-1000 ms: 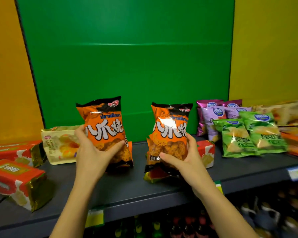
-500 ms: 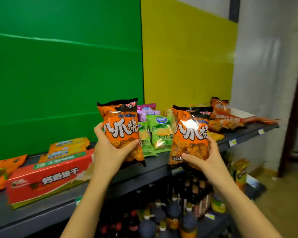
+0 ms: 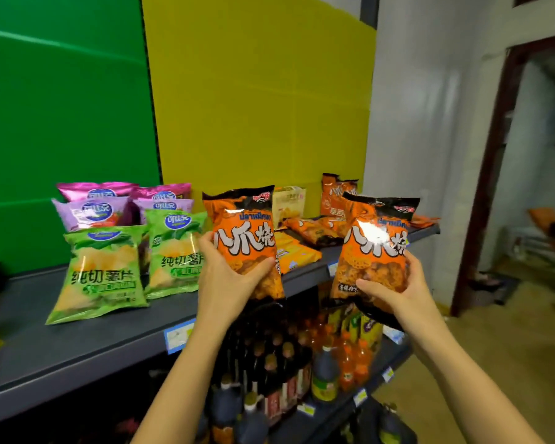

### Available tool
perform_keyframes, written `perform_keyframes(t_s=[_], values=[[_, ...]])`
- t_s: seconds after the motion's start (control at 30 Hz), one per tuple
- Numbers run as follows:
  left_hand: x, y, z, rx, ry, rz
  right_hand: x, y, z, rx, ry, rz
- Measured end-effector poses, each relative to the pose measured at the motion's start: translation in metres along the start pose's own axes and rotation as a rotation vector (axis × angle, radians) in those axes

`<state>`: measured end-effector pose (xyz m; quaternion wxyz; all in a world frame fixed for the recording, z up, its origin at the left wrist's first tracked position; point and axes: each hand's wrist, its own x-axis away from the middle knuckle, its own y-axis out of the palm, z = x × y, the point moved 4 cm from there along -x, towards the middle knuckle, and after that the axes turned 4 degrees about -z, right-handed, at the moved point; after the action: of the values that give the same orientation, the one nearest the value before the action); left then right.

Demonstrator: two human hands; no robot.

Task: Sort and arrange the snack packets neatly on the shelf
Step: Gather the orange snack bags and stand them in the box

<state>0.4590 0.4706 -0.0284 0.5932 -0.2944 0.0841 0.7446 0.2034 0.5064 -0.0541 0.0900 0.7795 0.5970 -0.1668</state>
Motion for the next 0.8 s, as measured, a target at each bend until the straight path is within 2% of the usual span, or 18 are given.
perform_keyframes(t_s=[0.4, 0.6, 0.8], values=[[-0.092, 0.183, -0.016, 0.108, -0.027, -0.045, -0.142, -0.105, 0.061, 0.002, 0.014, 0.063], [-0.154, 0.256, -0.013, 0.058, 0.005, 0.000, -0.237, -0.144, 0.081, -0.031, 0.005, 0.077], [-0.198, 0.322, -0.020, 0.005, -0.036, 0.005, -0.316, -0.177, 0.113, -0.060, 0.058, 0.064]])
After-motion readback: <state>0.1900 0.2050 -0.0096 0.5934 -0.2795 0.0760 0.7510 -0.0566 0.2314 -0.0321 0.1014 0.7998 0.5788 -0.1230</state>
